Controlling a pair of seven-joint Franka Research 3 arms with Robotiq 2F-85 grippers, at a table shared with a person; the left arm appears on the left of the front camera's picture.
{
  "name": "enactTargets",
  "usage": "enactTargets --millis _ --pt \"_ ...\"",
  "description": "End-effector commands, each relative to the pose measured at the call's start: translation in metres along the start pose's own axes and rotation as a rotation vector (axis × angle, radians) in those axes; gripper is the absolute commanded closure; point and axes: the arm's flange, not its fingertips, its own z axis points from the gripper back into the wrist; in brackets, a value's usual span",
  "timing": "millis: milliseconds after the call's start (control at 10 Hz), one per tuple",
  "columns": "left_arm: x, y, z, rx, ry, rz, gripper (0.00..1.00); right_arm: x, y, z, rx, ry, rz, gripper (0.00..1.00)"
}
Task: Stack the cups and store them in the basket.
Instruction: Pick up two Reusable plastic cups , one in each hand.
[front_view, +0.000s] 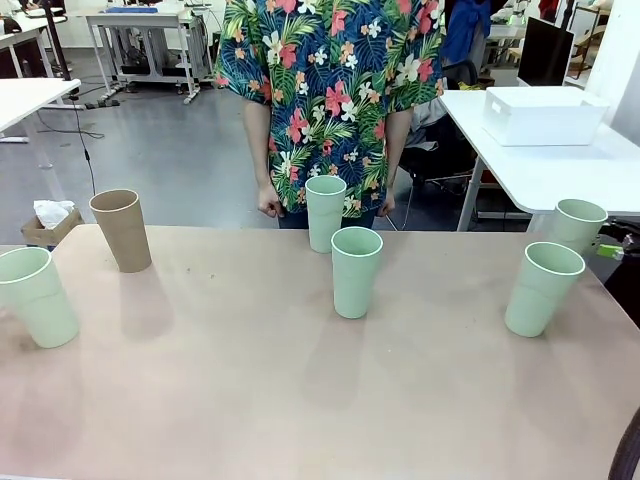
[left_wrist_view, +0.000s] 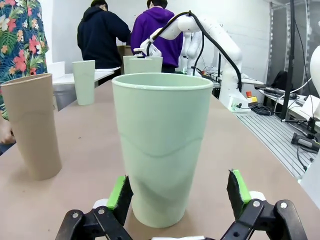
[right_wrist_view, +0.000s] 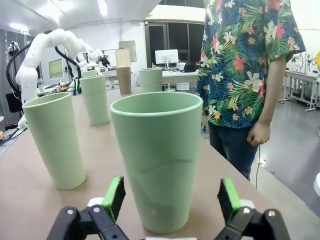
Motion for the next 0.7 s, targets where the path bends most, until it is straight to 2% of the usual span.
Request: enactTargets --millis 0,100,200,400,500,600 --pt "0.005 -0.001 -0.008 0.044 0.001 -0.039 0.0 -0.001 -0.004 -0.01 -0.016 -0.004 -0.011 0.0" --pt "0.01 -0.001 -0.003 0.048 0.01 -0.016 0.0 0.001 -0.004 -0.008 -0.012 0.018 -0.032 0.0" --pt "0.001 0.001 -0.003 0.009 0.0 -0.003 0.0 -0.003 -0.001 -0.003 0.003 0.0 -0.004 0.0" --pt "0.001 0.001 -0.003 0.009 0.0 -0.003 0.0 -0.005 -0.001 -0.004 0.002 0.003 -0.009 0.0" --pt "0.002 0.004 -0.003 0.017 0.012 0.029 0.0 -0.007 0.003 -0.01 -0.001 0.044 0.002 0.0" --pt "0.0 0.008 -0.009 -0.001 0.001 0.031 0.0 -0.01 0.001 -0.018 0.007 0.041 -0.005 0.0"
